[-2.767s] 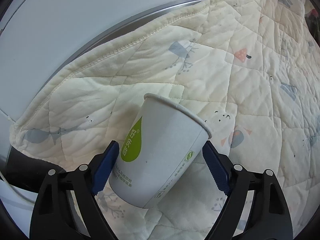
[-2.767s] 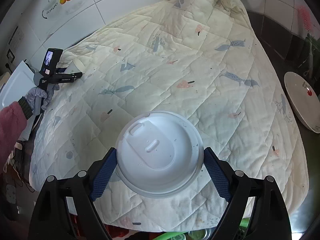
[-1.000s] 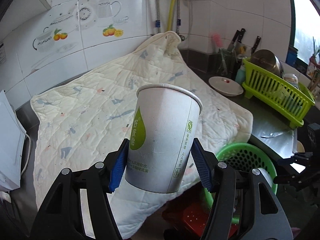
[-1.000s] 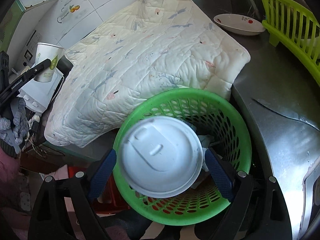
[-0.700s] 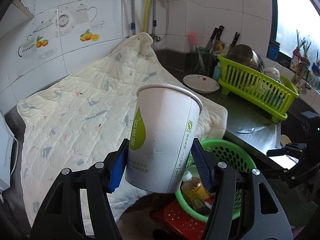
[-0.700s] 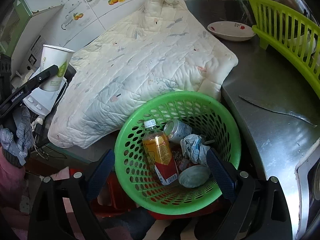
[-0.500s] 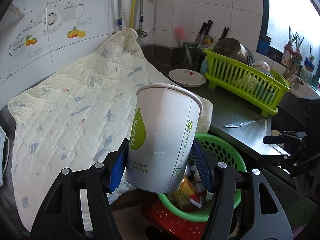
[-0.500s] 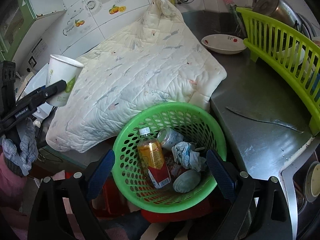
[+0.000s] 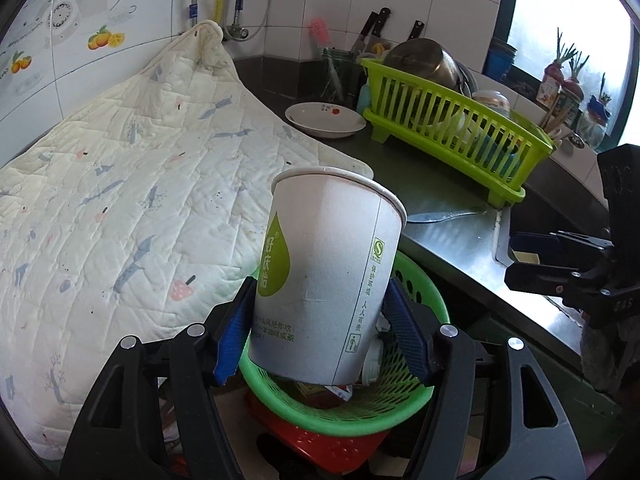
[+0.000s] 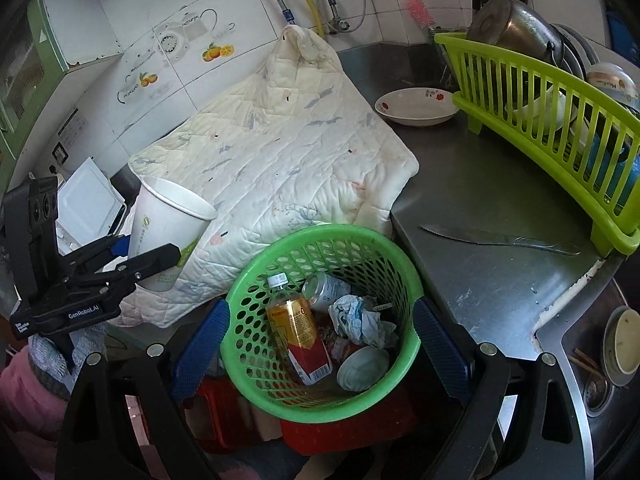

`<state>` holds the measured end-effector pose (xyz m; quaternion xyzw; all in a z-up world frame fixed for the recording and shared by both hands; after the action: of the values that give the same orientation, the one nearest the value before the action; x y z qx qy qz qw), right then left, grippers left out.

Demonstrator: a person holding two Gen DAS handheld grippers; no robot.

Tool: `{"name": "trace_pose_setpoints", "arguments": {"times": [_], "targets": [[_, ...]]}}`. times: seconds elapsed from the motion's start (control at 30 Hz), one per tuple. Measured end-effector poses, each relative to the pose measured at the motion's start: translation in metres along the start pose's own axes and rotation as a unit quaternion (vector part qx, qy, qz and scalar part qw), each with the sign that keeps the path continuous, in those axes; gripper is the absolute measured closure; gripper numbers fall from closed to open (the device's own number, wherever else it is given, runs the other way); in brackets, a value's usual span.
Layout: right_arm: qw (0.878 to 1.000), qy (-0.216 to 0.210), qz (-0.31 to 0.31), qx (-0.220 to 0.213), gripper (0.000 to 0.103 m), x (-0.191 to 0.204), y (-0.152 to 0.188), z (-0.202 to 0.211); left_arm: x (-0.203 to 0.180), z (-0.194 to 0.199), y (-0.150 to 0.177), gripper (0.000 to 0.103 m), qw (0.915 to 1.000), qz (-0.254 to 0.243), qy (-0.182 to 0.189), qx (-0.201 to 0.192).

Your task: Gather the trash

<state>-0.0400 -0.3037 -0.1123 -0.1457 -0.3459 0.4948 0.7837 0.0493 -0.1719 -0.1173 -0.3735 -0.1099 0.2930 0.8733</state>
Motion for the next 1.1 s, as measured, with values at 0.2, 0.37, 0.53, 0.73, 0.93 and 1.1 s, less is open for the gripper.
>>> {"name": "trace_pose_setpoints", "arguments": {"times": [0.2,0.37,0.53,0.73,0.93,1.1], "targets": [[1.0,-0.006,-0.004,-0.007,0.013,0.001,-0.002,0.004,-0.008,-0.004,0.001,0.025,1.0,0.0,0.003,0.008],[1.0,-0.01,-0.007,-0.007,0.013,0.003,-0.003,0.003,0.0,0.002,0.001,0.015,0.9999,0.009,-0.01,0.008],[1.0,-0.016,-0.001,-0.007,0.013,0.01,-0.004,0.001,0.017,0.015,-0.001,0.01,0.9991,0.027,-0.031,0.0],[1.0,-0.02,0.001,-0.004,0.013,0.019,-0.007,-0.005,0.041,0.034,-0.001,0.006,0.9965,0.052,-0.065,-0.009],[1.0,-0.009,0.017,-0.002,0.013,0.028,-0.009,-0.01,0.063,0.054,0.003,0.005,0.991,0.078,-0.107,-0.013],[0.999,0.008,0.04,-0.005,0.013,0.041,-0.012,-0.015,0.082,0.071,0.009,0.005,0.9828,0.092,-0.159,-0.012]]}}
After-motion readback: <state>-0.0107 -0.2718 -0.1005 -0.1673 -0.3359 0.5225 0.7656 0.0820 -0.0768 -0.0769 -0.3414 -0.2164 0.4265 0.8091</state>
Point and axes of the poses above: each gripper's, at about its wrist camera, not at the fingertips, and z roughly against the way its jaws point, x to its left, y to its underside, the point moved 8 cm from there along -z, roughly the way its jaws point, and after that the axes turned 9 degrees about -z, right-handed, at the moved point
